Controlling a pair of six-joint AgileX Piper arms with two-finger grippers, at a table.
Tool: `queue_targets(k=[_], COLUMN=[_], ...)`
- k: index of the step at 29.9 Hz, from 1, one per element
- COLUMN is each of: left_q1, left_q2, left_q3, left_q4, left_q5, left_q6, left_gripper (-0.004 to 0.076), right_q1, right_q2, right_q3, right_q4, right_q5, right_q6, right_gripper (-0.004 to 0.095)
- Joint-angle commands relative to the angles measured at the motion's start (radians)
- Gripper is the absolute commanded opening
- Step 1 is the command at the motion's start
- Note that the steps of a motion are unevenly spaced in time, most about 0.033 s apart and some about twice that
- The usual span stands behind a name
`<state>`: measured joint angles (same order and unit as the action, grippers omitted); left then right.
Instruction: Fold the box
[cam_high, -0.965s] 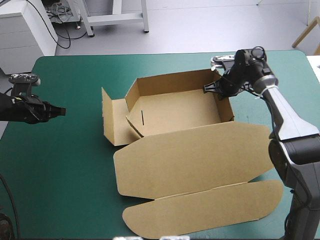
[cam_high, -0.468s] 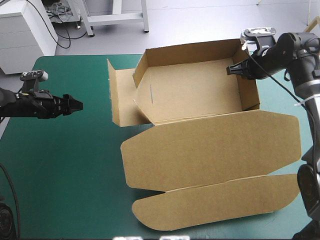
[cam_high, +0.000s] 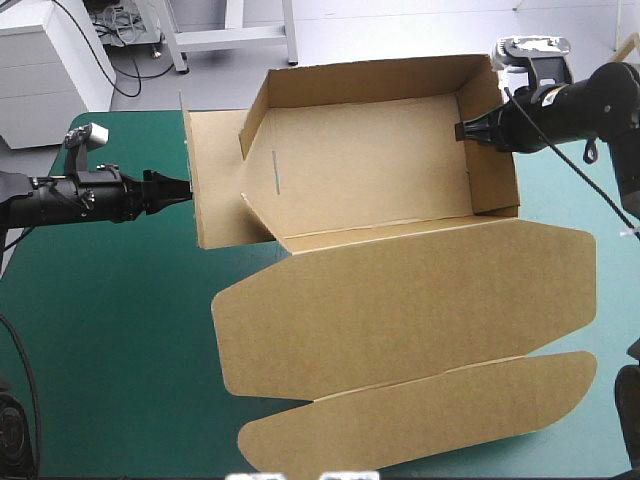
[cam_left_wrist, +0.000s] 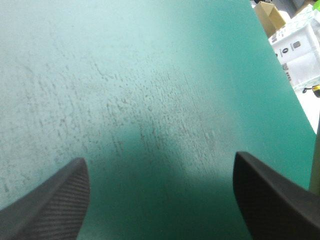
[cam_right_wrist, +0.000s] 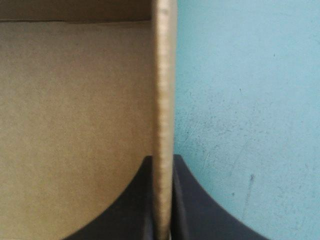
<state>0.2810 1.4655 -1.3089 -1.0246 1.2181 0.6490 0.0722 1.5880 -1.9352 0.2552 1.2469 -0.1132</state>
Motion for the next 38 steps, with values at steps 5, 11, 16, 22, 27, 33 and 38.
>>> queue_targets(k=[5,11,16,22,27,33,38], left_q1=[0.000,0.000,0.000,0.000,0.000,-0.002,-0.036], left_q2=[-0.033,-0.035,-0.039,-0.047,-0.057,-0.066,-0.066], left_q3=[-0.028,-0.028,-0.028,-0.028,-0.028,-0.028,-0.028], left_q4=[-0.093,-0.094,-0.092,-0.088,-0.049,-0.035,-0.030], left_q5=[0.078,0.078,0.078,0.078,0.078,0.078,0.078], left_q6=[0.021,0.024,0.024,0.024,0.005,-0.013,-0.015], left_gripper=[0.0566,0.0566,0.0566,0.0564,0.0564,0.0564,0.0564], right_q1=[-0.005,-0.002,0.007,0.070,0.088,0.100,0.140], right_q2=[-0.046,0.001,0.063,0.117,0.163,0.189,0.210], right_q3=[0.032,0.107,0.107,0.107,0.108,0.108,0.109], right_q4=[0.072,0.175,0.237,0.166,0.207,0.247,0.247], right_q5=[-0.053,-0.148,-0.169,-0.204,-0.224,-0.263,-0.283], right_q6=[-0.002,-0.002,-0.011,-0.016,-0.012,-0.014,-0.012], right_gripper=[-0.0019,-0.0019,-0.0019,-0.0018,-0.0019,-0.0018,-0.0018])
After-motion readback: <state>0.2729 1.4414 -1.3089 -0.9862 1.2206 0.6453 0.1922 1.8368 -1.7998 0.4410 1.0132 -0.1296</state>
